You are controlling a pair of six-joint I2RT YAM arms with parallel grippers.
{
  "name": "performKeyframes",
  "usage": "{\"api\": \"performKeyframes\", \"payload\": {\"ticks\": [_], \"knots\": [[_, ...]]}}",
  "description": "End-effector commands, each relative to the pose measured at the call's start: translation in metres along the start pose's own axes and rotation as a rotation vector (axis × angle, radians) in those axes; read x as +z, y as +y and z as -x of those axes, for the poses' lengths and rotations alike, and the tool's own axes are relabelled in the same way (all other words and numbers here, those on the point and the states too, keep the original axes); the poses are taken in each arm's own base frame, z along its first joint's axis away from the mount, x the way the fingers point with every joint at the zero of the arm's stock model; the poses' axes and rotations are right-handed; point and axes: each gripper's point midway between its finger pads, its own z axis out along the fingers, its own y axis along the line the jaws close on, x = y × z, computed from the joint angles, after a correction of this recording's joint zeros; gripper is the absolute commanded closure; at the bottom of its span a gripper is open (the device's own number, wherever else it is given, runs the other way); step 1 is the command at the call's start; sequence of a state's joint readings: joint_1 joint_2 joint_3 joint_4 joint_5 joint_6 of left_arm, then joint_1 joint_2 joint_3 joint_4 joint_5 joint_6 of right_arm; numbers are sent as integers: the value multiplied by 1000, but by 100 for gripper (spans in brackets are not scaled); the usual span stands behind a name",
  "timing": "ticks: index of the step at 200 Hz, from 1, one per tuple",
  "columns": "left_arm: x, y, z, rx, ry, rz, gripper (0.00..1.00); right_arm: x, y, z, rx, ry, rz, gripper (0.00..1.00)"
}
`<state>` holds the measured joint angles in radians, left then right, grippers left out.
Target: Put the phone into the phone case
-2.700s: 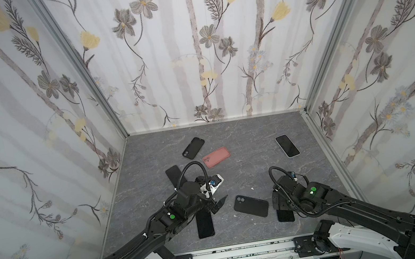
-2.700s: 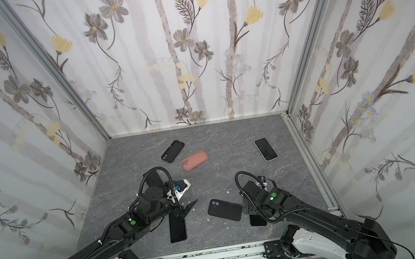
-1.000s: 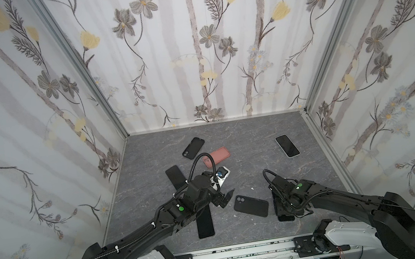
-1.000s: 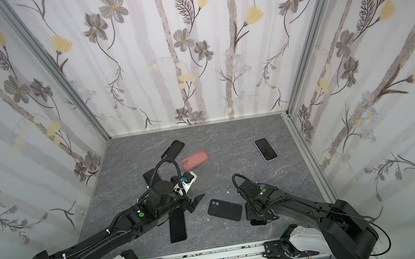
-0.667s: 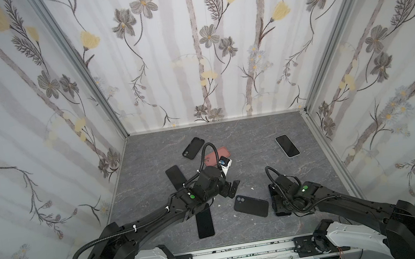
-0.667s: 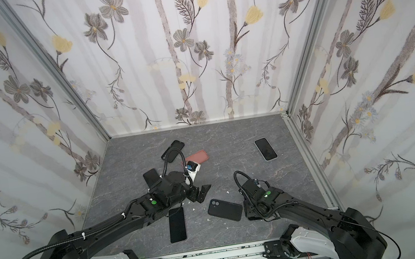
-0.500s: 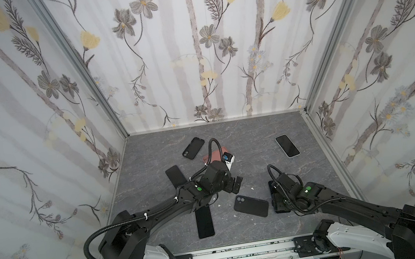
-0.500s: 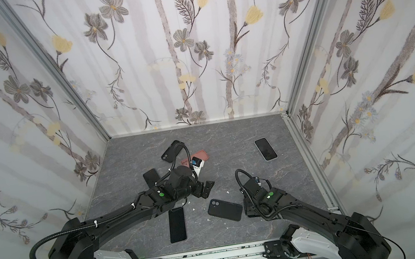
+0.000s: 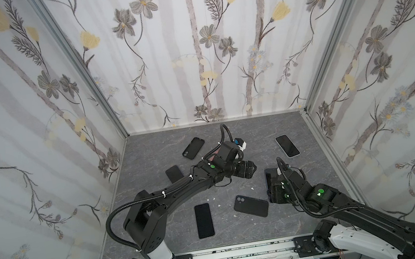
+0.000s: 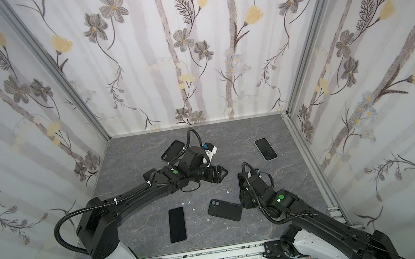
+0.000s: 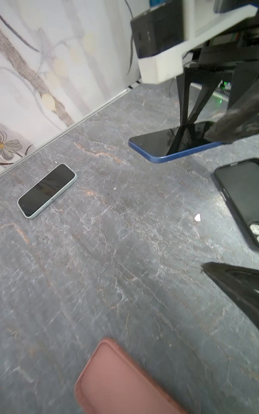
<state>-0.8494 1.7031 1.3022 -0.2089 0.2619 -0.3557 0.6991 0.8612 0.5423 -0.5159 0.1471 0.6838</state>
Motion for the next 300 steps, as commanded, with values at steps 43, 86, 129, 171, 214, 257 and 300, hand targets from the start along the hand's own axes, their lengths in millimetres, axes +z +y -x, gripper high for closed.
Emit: {"api": "performKeyframes", "payload": {"ticks": [43,86,129,171,214,257,300], "knots": [[-12,-30,11,-159,83,-232,27,-15,76,49,-245,-141,197,58],[-37,-15,17,-172,36,-180,50,-20,113,58,-310,-190,321,59],[-66,-4,13,-196,-18,-168,80,-22,137,53,-381,-182,396,58],[-81,-3,-1,-169,7,-157,70,-30,156,51,-425,-184,464,59],[-91,-8,0,-149,1,-162,73,-42,170,53,-480,-194,506,59],[-97,-8,-1,-126,-10,-170,92,-50,180,56,-510,-204,517,59],[-111,-3,10,-132,-57,-149,100,-48,182,64,-516,-243,466,54]]}}
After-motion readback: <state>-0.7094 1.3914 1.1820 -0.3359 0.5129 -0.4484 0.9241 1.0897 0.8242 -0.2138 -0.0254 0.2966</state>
